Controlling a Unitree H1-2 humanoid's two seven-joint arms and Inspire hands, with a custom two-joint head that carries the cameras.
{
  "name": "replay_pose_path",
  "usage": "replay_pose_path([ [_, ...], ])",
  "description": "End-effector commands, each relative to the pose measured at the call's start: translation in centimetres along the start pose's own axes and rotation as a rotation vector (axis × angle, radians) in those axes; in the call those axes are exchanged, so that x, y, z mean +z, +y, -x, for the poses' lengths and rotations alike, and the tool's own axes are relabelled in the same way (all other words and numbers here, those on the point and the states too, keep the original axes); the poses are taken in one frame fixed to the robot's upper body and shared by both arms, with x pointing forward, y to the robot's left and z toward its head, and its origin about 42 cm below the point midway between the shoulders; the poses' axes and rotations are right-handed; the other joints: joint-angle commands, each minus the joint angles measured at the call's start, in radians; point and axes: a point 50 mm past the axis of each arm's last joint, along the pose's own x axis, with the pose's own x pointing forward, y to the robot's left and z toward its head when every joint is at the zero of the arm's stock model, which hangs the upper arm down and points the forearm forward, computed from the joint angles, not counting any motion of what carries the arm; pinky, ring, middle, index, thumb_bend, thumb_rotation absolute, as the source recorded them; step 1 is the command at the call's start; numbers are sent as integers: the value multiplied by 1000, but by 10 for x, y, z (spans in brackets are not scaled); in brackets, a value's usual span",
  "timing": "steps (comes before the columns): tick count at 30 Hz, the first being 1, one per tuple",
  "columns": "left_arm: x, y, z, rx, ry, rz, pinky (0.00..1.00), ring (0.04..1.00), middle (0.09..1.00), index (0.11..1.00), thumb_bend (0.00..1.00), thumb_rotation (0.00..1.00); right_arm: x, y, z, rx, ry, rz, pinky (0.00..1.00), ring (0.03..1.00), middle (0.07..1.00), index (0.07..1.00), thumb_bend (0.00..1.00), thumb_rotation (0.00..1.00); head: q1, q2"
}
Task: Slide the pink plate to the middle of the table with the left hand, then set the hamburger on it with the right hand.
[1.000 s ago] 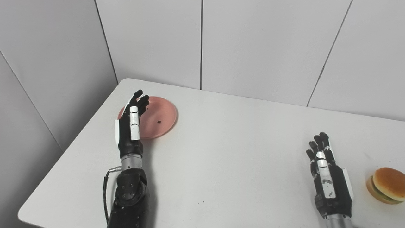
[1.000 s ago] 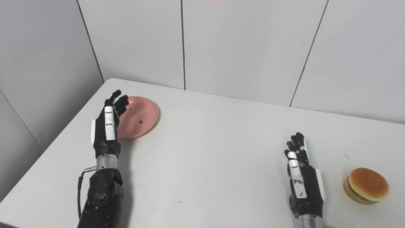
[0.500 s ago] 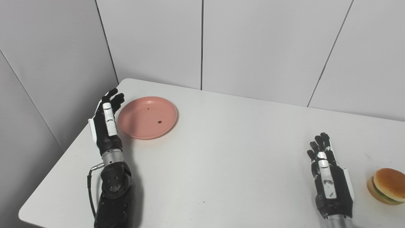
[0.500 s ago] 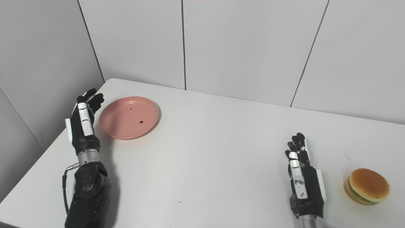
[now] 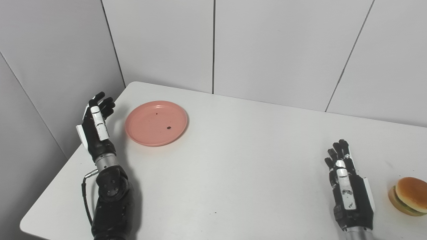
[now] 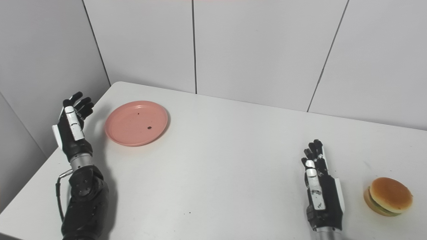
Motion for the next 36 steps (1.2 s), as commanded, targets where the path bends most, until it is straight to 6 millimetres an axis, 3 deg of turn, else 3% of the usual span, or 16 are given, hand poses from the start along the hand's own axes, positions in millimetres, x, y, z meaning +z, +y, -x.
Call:
replay_pose_path([
  [1, 13, -3, -21, -7, -70, 10, 743, 686, 677, 683, 670, 1000, -17, -15, 22, -35, 60, 12, 1000, 1000, 1000, 1000, 602, 768, -6, 2],
  [13, -6, -15, -47, -105, 73, -50, 882, 784, 764, 751, 641, 1000, -19, -11, 21, -42, 61, 12, 1000, 1000, 1000, 995, 585, 754, -24, 0],
  [18, -10, -23, -54, -138, 123, -95, 866, 780, 750, 740, 641, 1000, -19, -11, 22, -37, 66, 14, 1000, 1000, 997, 993, 610, 761, -25, -1],
  [21, -15, -32, -58, -140, 163, -72, 795, 752, 731, 727, 647, 1000, -18, -12, 22, -45, 69, 23, 1000, 1000, 996, 987, 618, 760, -22, 0],
  [29, -17, -53, -48, -221, 192, -113, 785, 750, 740, 735, 594, 1000, -16, -16, 20, -37, 63, 18, 1000, 1000, 1000, 998, 603, 758, -18, 0],
  [36, -20, -63, -36, -289, 204, -120, 792, 764, 754, 743, 614, 1000, -16, -17, 19, -34, 51, 7, 1000, 1000, 1000, 1000, 602, 751, -17, 4],
])
